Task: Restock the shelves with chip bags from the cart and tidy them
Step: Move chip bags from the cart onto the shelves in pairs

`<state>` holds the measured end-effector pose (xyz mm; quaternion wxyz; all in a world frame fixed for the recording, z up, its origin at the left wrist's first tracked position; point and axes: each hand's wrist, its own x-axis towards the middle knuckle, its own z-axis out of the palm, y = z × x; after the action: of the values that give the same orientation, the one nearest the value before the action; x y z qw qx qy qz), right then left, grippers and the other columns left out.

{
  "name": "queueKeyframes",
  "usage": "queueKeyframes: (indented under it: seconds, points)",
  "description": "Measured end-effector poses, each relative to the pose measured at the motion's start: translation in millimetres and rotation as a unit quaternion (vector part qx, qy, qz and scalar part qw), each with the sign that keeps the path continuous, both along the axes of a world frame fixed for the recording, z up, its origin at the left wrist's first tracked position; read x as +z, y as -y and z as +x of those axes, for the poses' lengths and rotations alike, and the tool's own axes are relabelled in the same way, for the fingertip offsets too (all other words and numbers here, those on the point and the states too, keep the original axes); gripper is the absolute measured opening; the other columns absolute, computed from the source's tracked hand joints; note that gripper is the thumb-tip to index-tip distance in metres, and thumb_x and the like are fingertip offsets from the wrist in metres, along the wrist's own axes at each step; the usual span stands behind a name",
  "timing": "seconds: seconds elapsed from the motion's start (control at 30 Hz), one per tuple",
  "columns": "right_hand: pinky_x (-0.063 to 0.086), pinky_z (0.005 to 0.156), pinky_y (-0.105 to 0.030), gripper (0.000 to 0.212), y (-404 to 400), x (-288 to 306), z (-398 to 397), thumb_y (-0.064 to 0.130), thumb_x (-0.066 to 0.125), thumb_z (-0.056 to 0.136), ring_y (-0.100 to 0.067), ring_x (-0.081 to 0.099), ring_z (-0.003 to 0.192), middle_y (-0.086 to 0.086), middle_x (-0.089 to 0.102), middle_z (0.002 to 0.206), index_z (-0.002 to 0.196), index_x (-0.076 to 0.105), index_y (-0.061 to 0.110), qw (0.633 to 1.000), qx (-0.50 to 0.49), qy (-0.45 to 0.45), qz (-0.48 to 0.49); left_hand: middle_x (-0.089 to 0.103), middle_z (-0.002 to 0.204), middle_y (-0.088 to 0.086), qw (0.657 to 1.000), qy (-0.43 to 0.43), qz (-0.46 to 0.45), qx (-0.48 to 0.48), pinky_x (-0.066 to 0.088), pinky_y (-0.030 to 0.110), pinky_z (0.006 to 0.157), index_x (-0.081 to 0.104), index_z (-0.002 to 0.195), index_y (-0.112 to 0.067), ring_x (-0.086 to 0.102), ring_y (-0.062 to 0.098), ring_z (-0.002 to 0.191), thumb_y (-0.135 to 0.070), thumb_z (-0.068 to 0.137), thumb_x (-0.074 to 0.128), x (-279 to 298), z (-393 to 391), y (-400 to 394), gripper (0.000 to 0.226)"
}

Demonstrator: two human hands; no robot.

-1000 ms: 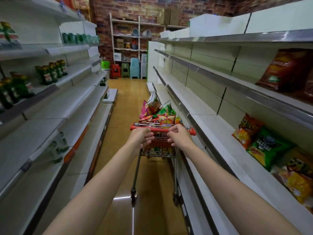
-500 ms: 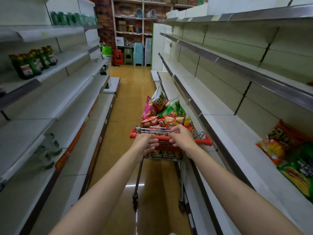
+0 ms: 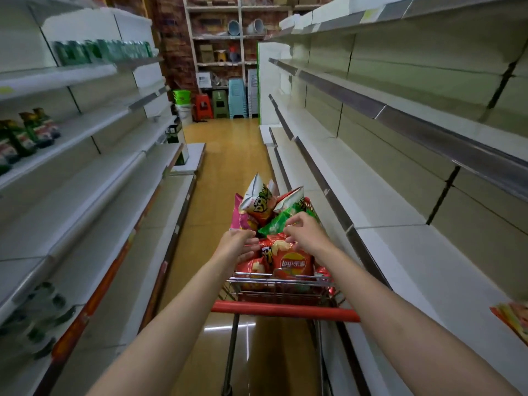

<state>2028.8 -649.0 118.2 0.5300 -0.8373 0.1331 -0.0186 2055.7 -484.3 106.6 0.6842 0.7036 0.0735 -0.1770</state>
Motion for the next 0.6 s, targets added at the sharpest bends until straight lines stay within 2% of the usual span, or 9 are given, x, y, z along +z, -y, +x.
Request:
queueKeyframes:
  seconds: [0.1,0.2,0.33,0.4,0.5,0.53,0.6]
  points:
    - [0.052,0.068,-0.027,0.014,9.5,-13.7,31.0,0.014,0.055,0.095,-0.010,0.059,0.076,-0.005,0.059,0.105,0.109,0.052,0.014,1.000,0.005,-0.024,0.008,0.063,0.089,0.008,1.000,-0.012,0.018,0.003,0.051,0.025,0.069,0.055,0.102,-0.005,0.062,0.016,0.074,-0.012,0.096,0.054,-10.3,27.9,7.9,0.010]
    - [0.054,0.074,-0.032,0.017,15.2,-27.3,60.9,0.013,0.055,0.095,-0.011,0.060,0.077,-0.005,0.059,0.103,0.112,0.053,0.011,0.999,0.004,-0.044,0.012,0.062,0.100,0.012,0.999,-0.022,0.033,0.010,0.053,0.026,0.071,0.054,0.105,-0.005,0.062,0.018,0.077,-0.016,0.094,0.058,-21.8,59.6,11.7,0.016]
    - [0.049,0.063,-0.027,0.019,20.2,-43.8,99.3,0.010,0.056,0.094,-0.010,0.059,0.073,-0.008,0.059,0.104,0.112,0.053,0.008,0.998,0.006,-0.063,0.021,0.060,0.103,0.012,0.997,-0.021,0.067,0.006,0.053,0.027,0.072,0.053,0.097,-0.010,0.062,0.019,0.084,-0.019,0.093,0.061,-40.7,103.9,19.0,0.013]
    - [0.047,0.059,-0.025,0.015,23.8,-50.6,117.5,0.009,0.056,0.093,-0.012,0.059,0.073,-0.005,0.055,0.099,0.108,0.054,0.009,0.997,-0.003,-0.070,0.029,0.061,0.105,0.012,0.996,-0.015,0.088,0.008,0.052,0.028,0.072,0.052,0.108,-0.006,0.062,0.021,0.088,-0.021,0.092,0.062,-48.0,128.1,24.8,0.023]
    - [0.050,0.061,-0.026,0.009,33.1,-58.2,147.9,0.010,0.057,0.092,-0.014,0.061,0.077,-0.004,0.055,0.105,0.100,0.055,0.013,0.997,-0.014,-0.076,0.027,0.059,0.100,0.009,0.993,-0.002,0.119,0.020,0.052,0.027,0.068,0.044,0.115,-0.009,0.060,0.018,0.079,-0.020,0.092,0.064,-56.3,170.4,29.6,0.033]
    - [0.051,0.062,-0.027,0.008,36.1,-59.1,158.2,0.010,0.057,0.092,-0.013,0.061,0.076,-0.005,0.058,0.107,0.099,0.054,0.014,0.996,-0.019,-0.078,0.028,0.058,0.105,0.009,0.990,0.009,0.140,0.026,0.055,0.030,0.071,0.043,0.121,-0.010,0.062,0.018,0.080,-0.022,0.090,0.065,-58.5,185.0,29.2,0.039]
    - [0.053,0.069,-0.030,0.008,41.4,-60.6,178.4,0.010,0.057,0.093,-0.011,0.060,0.073,-0.006,0.060,0.102,0.096,0.054,0.016,0.996,-0.030,-0.085,0.028,0.054,0.121,0.014,0.981,0.017,0.192,0.026,0.055,0.041,0.085,0.038,0.135,-0.010,0.063,0.027,0.097,-0.029,0.085,0.069,-68.7,216.9,27.5,0.062]
